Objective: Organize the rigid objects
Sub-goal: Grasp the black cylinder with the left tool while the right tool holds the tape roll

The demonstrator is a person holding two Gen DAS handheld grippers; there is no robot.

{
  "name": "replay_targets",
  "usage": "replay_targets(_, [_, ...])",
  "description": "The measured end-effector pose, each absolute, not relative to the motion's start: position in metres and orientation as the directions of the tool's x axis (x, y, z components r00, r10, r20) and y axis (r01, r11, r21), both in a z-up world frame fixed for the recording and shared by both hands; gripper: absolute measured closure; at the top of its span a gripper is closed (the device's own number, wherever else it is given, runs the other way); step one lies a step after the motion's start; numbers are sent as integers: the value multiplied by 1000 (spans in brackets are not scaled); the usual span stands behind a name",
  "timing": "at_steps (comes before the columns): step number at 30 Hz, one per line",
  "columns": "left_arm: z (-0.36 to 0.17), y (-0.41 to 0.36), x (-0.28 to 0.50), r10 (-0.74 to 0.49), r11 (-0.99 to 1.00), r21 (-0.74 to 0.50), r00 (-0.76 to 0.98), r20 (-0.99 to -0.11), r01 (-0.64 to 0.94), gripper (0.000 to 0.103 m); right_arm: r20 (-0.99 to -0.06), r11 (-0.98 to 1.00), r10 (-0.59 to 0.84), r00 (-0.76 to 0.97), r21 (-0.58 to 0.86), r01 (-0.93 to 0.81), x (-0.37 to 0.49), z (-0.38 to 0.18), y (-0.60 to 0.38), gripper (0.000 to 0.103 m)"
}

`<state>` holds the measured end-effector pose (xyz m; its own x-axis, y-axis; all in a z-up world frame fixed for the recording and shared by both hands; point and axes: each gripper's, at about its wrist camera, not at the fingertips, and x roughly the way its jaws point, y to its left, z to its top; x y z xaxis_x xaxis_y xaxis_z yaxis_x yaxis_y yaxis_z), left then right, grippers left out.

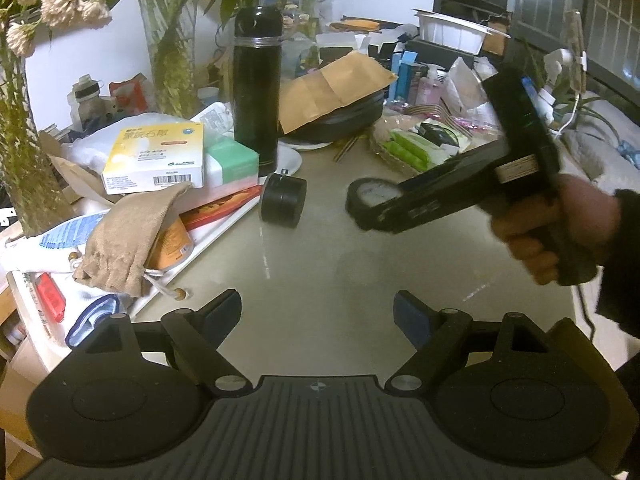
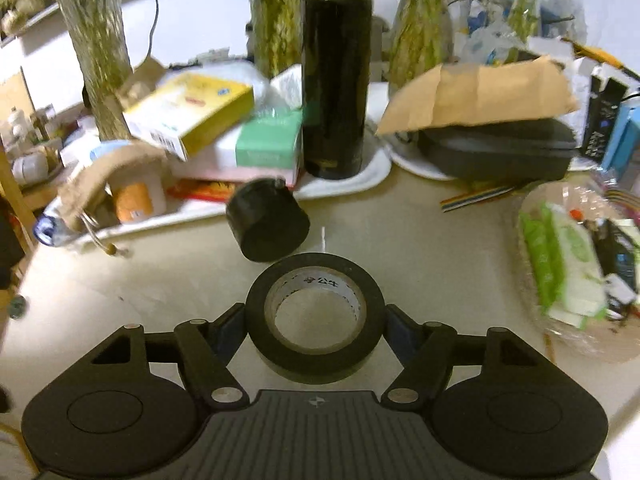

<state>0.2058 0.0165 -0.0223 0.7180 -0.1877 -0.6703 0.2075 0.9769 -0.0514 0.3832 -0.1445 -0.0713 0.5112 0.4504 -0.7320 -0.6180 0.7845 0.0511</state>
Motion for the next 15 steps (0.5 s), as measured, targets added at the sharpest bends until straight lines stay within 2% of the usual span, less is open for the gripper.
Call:
replay_targets(6, [-23,11,206,-185,976,-42,721,-668,211,19,-689,829,436,578,57,-557,352,-43,-174,28])
replay_targets(15, [-19,4,209,-217,971,-66,733,-645,229,19,-691,850,436,576,107,-516,325,-41,-204,28])
